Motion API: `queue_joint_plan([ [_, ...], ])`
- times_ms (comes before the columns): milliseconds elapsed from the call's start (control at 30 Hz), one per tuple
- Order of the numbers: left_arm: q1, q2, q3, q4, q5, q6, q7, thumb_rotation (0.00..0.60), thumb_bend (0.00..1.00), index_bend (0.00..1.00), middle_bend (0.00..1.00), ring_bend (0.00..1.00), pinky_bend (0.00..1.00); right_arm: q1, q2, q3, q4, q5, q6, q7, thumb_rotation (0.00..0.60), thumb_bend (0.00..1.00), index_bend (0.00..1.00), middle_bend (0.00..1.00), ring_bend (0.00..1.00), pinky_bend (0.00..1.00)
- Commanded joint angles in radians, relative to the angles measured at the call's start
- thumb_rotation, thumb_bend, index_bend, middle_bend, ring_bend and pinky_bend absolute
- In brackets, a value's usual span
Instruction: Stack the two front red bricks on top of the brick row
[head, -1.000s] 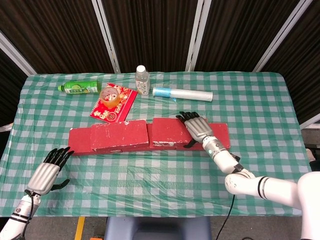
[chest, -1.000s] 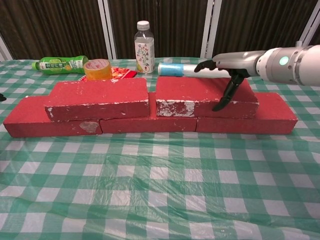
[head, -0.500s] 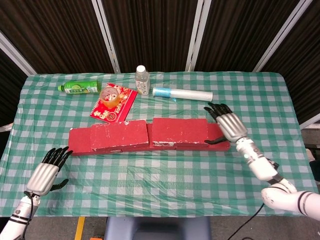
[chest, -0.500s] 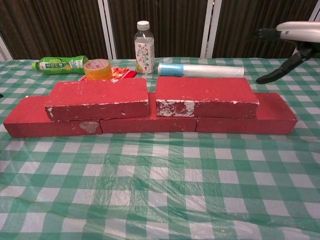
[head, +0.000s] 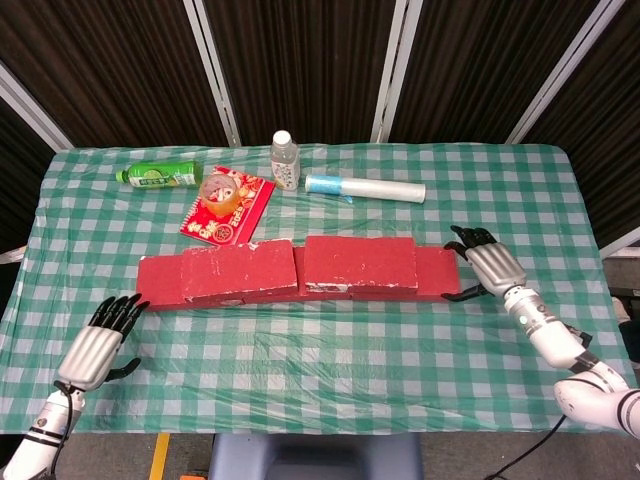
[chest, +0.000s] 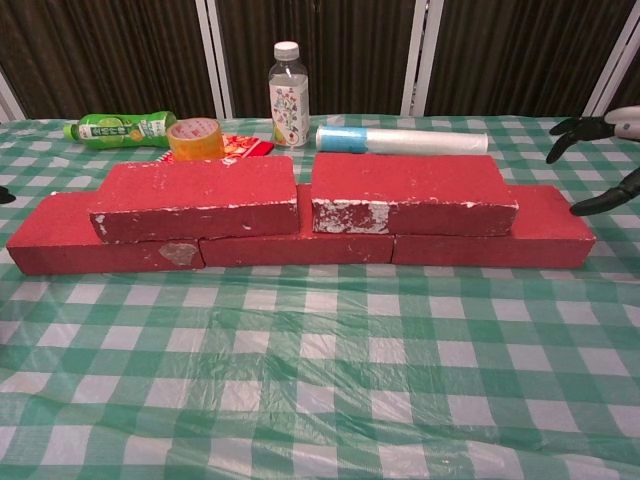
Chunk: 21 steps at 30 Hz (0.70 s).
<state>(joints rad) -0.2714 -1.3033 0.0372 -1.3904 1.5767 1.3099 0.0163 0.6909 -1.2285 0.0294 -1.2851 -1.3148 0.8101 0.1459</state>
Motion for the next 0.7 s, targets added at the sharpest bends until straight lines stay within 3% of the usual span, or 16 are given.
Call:
queue_joint_plan([
  [33,0.000,0.002,0.000,0.001,0.000,0.001,-0.005,0.600,0.25,0.00,0.00,0.00,0.06,0.008,-0.012,0.006,-0.001,-0.002,-0.012,-0.009,0.401,0.00,0.31,0.00,0.00,0.00],
  [700,0.001,0.009,0.000,0.003,0.005,0.007,-0.018,0.600,0.25,0.00,0.00,0.00,0.06,0.058,-0.091,0.054,-0.012,0.052,-0.099,-0.082,0.405,0.00,0.29,0.00,0.00,0.00],
])
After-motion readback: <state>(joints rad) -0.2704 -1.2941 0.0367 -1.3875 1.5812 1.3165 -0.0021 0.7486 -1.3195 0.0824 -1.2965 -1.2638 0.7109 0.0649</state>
